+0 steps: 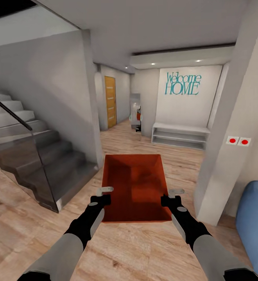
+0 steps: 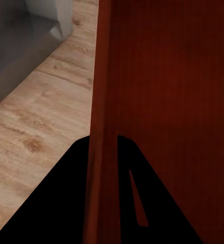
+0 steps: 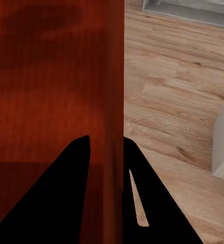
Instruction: Move the two storage containers from the living room to the garage. In the garage, place one container on the floor and stack the other container on top of it (either order is fine).
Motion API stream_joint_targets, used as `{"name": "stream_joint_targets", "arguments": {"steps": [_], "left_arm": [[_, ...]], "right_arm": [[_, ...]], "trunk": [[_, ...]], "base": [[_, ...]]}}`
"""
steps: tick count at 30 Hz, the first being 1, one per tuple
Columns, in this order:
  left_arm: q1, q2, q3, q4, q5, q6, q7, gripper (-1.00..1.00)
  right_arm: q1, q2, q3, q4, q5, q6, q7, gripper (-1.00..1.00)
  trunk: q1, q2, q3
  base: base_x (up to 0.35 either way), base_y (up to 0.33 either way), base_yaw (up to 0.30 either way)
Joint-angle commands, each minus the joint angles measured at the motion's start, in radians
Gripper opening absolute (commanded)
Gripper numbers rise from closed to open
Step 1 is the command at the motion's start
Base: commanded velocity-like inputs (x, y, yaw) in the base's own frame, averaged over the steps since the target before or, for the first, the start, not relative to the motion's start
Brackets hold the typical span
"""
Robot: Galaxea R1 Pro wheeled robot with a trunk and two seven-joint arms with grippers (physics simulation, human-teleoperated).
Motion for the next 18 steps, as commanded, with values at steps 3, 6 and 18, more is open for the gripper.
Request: {"name": "stream_joint_targets", "arguments": {"steps": [3,6,18], "left_arm": [[0.0,0.0,-0.004,0.002,0.014,0.006,0.011,-1.0],[0.0,0.0,-0.004,0.0,0.014,0.006,0.011,-1.0],[0.0,0.0,-0.003,0.0,0.014,0.006,0.011,-1.0]], "right_arm": [[0.0,0.002,0.0,-0.017,0.002,0.002,-0.005,-1.0],[0.0,0.002,0.0,-0.018,0.002,0.003,-0.005,-1.0],[0.0,0.002,0.0,-0.019,0.002,-0.001,-0.003,-1.0]], "trunk": [[0.001,-0.001,0.0],[0.001,-0.001,0.0],[0.001,-0.001,0.0]], "base": [[0.322,0.0,-0.151],[0.322,0.0,-0.204],[0.322,0.0,-0.018]]}}
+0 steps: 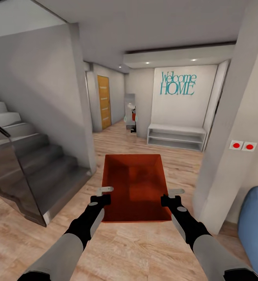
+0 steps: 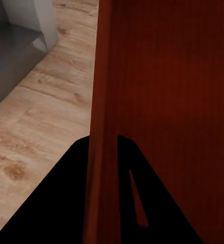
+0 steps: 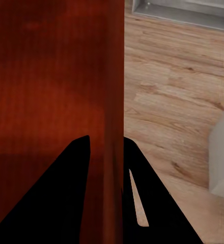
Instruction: Move the two storage containers from the living room to the garage. In the garage, place one container on the floor and stack the other container on top of it (either order is fine).
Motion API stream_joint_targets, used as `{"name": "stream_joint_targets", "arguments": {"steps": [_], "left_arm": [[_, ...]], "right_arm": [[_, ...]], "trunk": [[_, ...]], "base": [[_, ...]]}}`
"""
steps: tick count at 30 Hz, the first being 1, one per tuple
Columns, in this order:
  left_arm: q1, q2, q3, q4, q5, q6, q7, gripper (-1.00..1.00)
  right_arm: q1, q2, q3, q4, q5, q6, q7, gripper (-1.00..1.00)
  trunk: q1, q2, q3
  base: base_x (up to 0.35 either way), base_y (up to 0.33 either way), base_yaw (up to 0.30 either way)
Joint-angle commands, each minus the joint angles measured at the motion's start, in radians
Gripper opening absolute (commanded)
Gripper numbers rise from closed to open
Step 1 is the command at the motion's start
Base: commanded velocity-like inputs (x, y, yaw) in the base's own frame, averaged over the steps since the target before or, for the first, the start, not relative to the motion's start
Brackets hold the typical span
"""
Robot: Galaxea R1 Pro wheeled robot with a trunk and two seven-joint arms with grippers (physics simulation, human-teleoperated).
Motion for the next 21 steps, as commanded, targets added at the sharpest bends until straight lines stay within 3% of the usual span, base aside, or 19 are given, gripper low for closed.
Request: {"name": "stream_joint_targets", "arguments": {"steps": [1,21], "left_arm": [[0.0,0.0,-0.003,0.001,0.014,0.005,0.011,-1.0],[0.0,0.0,-0.003,0.01,0.014,0.005,0.011,-1.0]], "right_arm": [[0.0,0.001,0.001,-0.019,0.001,0.0,-0.002,-1.0],[0.0,0.001,0.001,-0.019,0.003,0.0,-0.004,-1.0]], "trunk": [[0.001,-0.001,0.0],[0.001,-0.001,0.0]], "base": [[0.322,0.0,0.0],[0.322,0.0,0.0]]}}
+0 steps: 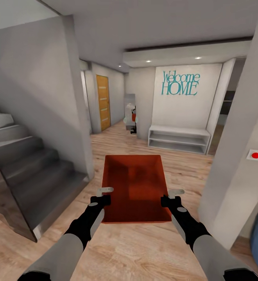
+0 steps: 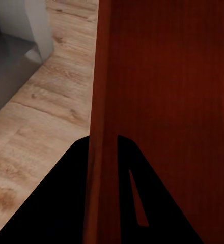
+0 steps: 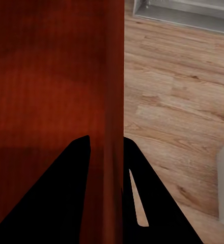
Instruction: Move the two storage containers from the living room to the garage. In the garage, place one container on the floor and stack the other container on top of it (either order is fine).
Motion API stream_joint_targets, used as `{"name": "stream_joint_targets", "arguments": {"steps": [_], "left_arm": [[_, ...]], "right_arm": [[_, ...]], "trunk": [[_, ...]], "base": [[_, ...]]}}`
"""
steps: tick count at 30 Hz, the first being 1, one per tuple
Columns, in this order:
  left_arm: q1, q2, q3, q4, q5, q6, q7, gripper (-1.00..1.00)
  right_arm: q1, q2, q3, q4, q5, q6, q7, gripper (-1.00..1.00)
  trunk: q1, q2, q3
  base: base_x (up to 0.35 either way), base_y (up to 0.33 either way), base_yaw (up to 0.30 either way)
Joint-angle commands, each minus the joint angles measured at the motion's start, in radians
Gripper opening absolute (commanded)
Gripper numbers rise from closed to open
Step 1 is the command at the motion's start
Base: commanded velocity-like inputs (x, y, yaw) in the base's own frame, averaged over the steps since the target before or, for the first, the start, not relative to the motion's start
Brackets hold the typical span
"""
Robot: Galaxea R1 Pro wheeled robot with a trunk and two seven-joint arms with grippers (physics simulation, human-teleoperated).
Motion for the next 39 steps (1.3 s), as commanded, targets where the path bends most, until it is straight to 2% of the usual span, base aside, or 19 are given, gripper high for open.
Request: {"name": "stream_joint_targets", "arguments": {"steps": [1,20,28,39], "left_arm": [[0.0,0.0,-0.004,0.002,0.015,0.006,0.011,-1.0],[0.0,0.0,-0.004,-0.004,0.016,0.006,0.011,-1.0],[0.0,0.0,-0.005,-0.009,0.016,0.006,0.011,-1.0],[0.0,0.0,-0.005,-0.009,0.016,0.006,0.011,-1.0]], "right_arm": [[0.0,0.0,0.0,-0.027,0.003,0.0,-0.003,-1.0],[0.0,0.0,0.001,-0.026,0.003,0.002,-0.002,-1.0],[0.0,0.0,0.0,-0.027,0.001,0.004,-0.001,-1.0],[0.0,0.0,0.0,-0.027,0.001,0.002,-0.002,-1.0]], "trunk": [[0.001,-0.001,0.0],[0.001,-0.001,0.0],[0.001,-0.001,0.0],[0.001,-0.001,0.0]], "base": [[0.322,0.0,0.0],[0.322,0.0,0.0],[0.322,0.0,-0.18],[0.322,0.0,-0.011]]}}
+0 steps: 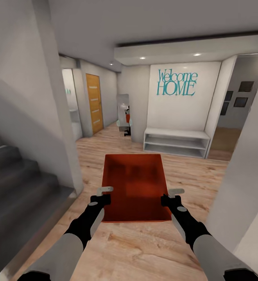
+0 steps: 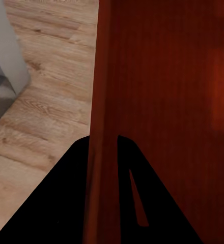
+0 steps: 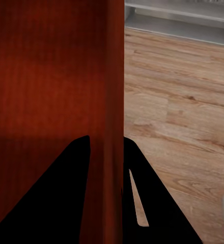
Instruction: Move the two storage containers from the living room to the garage. In the garage, place one container on the floor and stack the other container on top of it (either order is fine).
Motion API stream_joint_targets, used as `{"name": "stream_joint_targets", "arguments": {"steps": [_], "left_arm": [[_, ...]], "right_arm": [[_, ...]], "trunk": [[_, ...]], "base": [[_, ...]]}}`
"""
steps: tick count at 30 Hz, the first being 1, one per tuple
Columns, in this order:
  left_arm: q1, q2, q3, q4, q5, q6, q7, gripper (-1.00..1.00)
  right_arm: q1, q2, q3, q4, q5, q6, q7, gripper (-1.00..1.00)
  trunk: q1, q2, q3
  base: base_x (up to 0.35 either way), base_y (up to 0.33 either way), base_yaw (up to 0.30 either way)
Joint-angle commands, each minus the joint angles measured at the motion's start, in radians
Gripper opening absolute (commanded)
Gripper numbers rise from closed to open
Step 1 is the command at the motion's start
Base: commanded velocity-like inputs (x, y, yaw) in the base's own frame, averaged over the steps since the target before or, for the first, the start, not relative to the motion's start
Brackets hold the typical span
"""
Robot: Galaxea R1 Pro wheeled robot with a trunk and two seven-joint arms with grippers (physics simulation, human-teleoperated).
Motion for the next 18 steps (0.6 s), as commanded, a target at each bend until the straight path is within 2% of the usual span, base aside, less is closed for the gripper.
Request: {"name": "stream_joint_targets", "arguments": {"steps": [1,18], "left_arm": [[0.0,0.0,-0.004,0.001,0.016,0.005,0.011,-1.0],[0.0,0.0,-0.004,0.0,0.016,0.005,0.011,-1.0]], "right_arm": [[0.0,0.001,0.001,-0.016,0.001,0.001,-0.002,-1.0],[0.0,0.001,0.001,-0.016,0.001,0.001,-0.003,-1.0]], "trunk": [[0.001,-0.001,0.0],[0.001,-0.001,0.0]], "base": [[0.322,0.0,0.0],[0.322,0.0,0.0]]}}
